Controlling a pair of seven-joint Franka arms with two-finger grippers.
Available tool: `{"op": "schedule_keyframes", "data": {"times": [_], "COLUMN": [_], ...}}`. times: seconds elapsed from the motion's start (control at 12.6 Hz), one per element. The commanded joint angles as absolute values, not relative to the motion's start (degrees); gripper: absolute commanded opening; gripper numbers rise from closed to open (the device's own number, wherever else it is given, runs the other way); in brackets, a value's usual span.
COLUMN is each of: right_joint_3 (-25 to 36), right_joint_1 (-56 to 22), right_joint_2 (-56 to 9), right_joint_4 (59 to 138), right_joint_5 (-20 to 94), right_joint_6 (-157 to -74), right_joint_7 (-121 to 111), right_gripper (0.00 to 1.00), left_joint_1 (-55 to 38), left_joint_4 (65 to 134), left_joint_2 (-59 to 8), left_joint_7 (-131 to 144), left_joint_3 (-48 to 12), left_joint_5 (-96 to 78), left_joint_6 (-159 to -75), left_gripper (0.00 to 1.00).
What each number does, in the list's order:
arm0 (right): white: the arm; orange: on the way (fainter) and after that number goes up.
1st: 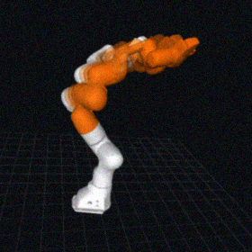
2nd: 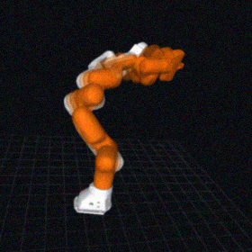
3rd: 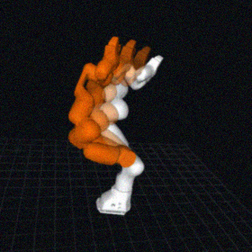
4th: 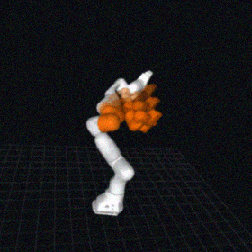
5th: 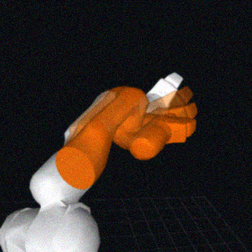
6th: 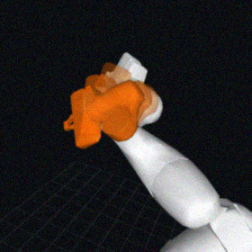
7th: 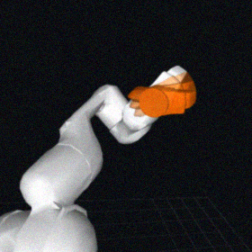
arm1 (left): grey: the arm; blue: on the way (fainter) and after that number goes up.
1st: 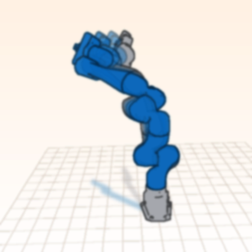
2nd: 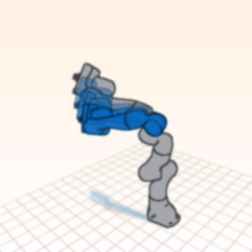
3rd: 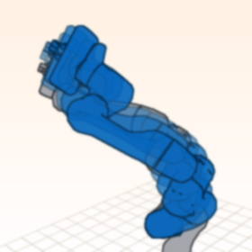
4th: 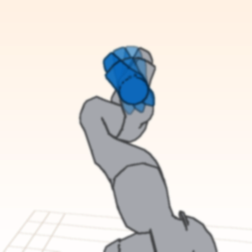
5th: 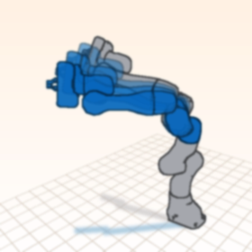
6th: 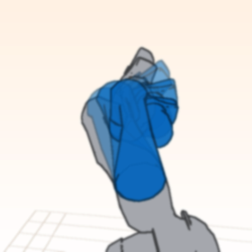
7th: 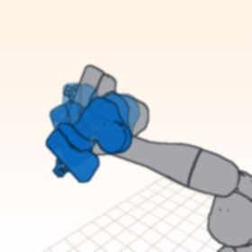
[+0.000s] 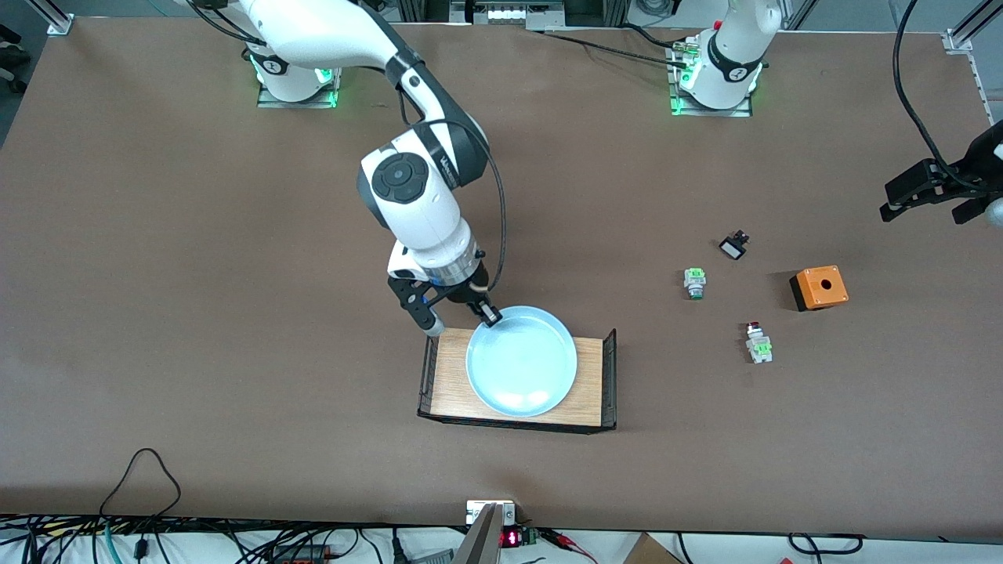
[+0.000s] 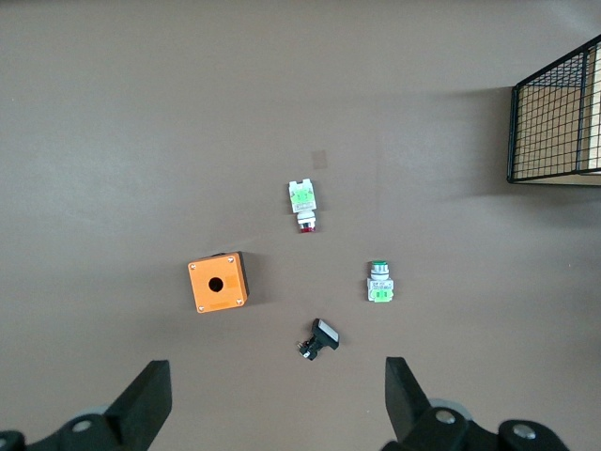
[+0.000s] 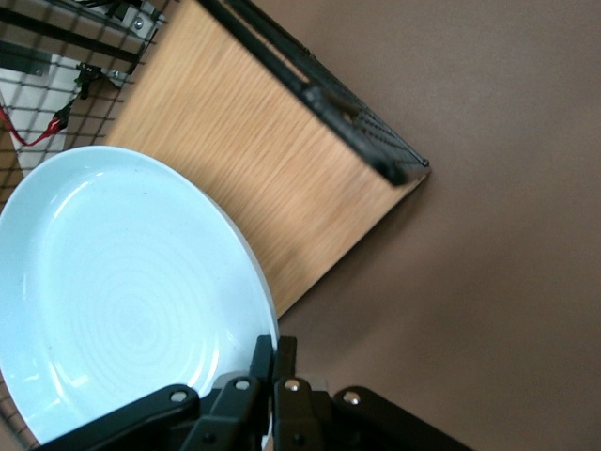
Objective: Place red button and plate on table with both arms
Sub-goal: 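Lift the plate off the tray and carry it aside with the right gripper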
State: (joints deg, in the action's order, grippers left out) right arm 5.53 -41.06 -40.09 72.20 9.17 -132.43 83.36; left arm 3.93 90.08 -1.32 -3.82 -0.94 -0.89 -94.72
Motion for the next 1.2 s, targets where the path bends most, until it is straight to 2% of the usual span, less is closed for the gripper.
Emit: {"op": "schedule_keyframes", "data": {"times": [0.0,0.48,1.12], "right_joint_3": [4.4,4.39,4.75], "right_joint_1": [-40.17,-33.32,-14.61], "right_joint_2": [-33.77,-23.21,-20.13], "right_joint_4": [72.16,72.51,74.79], "right_joint_5": [11.15,15.29,14.68], "right_joint_6": [-125.36,-110.94,-92.21], "right_joint_7": [83.85,78.16,36.02], "right_gripper": [0.0,0.0,0.0], "left_joint_1": [3.6,3.52,3.08], "left_joint_4": [89.39,88.42,87.36], "left_joint_2": [-0.7,-0.7,-0.79], "left_joint_7": [-4.57,-3.87,0.0], "left_joint_3": [-0.35,-0.53,-0.7], "left_joint_5": [-0.26,-0.44,-0.26], "left_joint_6": [-93.96,-93.95,-93.96], "left_gripper": [1.0,1.0,1.0]}}
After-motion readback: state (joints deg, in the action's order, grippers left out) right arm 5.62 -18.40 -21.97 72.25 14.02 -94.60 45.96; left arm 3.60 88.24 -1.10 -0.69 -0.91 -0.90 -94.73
